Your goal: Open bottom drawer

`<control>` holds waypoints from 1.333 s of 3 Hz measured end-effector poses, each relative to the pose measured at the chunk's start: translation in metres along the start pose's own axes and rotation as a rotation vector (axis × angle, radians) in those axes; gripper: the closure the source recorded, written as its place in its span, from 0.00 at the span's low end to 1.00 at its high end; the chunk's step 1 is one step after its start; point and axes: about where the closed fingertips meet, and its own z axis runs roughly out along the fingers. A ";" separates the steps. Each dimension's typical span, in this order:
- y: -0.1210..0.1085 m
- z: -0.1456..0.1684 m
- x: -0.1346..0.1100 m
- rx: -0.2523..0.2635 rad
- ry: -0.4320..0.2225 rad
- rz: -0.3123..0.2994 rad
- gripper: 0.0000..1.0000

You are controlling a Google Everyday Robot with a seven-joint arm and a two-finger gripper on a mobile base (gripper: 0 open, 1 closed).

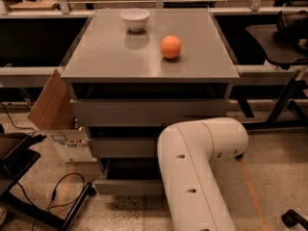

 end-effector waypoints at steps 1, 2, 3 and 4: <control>0.000 0.000 0.000 0.000 0.000 0.000 1.00; 0.000 0.000 0.000 0.000 0.000 0.000 1.00; 0.000 -0.001 0.000 0.000 0.000 0.000 0.82; 0.001 -0.001 0.000 -0.002 0.001 0.000 0.59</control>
Offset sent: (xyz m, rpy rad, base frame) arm -0.4046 -0.0910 0.0850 -0.1336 0.5397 -0.4096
